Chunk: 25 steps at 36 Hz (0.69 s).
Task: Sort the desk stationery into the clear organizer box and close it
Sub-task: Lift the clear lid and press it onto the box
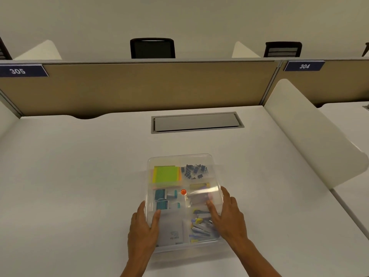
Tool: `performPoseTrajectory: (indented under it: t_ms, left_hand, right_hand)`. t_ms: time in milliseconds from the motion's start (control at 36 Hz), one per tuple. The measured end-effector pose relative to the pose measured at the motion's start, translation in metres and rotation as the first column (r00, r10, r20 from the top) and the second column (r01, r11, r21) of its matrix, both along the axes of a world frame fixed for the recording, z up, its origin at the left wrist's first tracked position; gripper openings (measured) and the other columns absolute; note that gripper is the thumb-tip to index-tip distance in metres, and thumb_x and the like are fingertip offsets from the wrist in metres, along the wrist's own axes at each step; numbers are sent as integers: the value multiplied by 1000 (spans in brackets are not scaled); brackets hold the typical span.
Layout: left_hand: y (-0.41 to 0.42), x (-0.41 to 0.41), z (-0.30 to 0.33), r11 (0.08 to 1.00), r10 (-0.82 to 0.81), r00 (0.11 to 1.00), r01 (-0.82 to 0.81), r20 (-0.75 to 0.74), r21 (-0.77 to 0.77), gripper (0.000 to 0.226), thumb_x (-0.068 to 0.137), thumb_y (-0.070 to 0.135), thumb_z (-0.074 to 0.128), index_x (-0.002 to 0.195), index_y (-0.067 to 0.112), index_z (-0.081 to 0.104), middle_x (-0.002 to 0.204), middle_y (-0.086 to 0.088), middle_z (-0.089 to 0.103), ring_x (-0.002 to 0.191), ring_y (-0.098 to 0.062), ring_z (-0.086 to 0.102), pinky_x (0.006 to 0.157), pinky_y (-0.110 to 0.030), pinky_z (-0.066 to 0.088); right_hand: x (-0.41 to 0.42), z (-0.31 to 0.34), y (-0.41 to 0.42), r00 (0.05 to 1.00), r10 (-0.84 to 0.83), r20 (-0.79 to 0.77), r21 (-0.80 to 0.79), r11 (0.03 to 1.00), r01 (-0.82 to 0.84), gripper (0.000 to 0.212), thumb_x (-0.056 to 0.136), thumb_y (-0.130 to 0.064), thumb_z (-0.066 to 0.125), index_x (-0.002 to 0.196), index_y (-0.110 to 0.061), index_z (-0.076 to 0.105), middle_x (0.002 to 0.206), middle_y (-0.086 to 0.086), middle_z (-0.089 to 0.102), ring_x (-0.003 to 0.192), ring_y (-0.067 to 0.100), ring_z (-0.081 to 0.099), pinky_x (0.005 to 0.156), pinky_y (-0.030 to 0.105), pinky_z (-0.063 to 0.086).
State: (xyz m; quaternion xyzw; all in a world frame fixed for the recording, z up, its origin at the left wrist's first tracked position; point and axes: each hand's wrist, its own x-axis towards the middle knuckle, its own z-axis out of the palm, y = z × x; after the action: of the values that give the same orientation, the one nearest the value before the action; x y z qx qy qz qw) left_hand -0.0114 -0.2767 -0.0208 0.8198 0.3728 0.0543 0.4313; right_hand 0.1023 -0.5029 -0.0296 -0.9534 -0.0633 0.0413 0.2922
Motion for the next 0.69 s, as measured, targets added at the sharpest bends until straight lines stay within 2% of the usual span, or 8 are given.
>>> performPoseTrajectory:
  t_ms: [139,250,361,500,611,694]
  left_hand:
    - [2,-3,-1,994,-48,999,50,-19,96,68,90,63,43,148,31,29,133,-2,59,110,-27,62,89,-46,56]
    - [3,-2,1,981,-57,995,71,-79,180,75,87,67,38,151,31,24,140,-4,54,118,-29,59,92,-48,52]
    - [5,2,2,979,-67,994,83,-90,187,77,86,67,38,152,31,23,143,-5,51,122,-31,56,94,-49,51]
    - [5,4,1,984,-73,996,80,-46,162,73,88,63,42,151,30,25,130,-3,61,101,-26,67,82,-43,57]
    - [6,1,0,988,-68,998,69,-11,141,72,87,63,42,150,32,27,111,-4,68,76,-16,63,72,-35,60]
    - [7,1,-1,990,-55,998,55,-2,127,72,86,64,42,150,33,28,96,-4,68,66,-13,62,65,-30,59]
  right_hand:
    - [2,3,-1,999,26,-29,-31,999,-27,72,91,-71,37,151,-33,23,124,-1,57,101,19,64,85,36,58]
    - [3,4,-2,999,11,-35,-58,998,-13,75,90,-73,36,152,-33,21,126,0,55,101,20,64,84,34,57]
    - [-2,0,1,1000,-25,-19,-54,998,24,74,91,-73,35,152,-35,18,126,-1,54,98,20,65,78,31,56]
    - [-6,-4,2,999,-47,14,-62,997,48,73,90,-75,30,151,-36,17,118,-1,57,90,18,66,71,28,56]
    - [-6,-8,1,998,-53,20,-45,998,54,73,90,-76,29,151,-37,19,116,-3,60,92,19,66,76,31,58]
    - [-5,-10,0,998,-57,32,-19,998,57,72,91,-76,31,152,-38,21,113,-4,61,91,17,65,76,31,58]
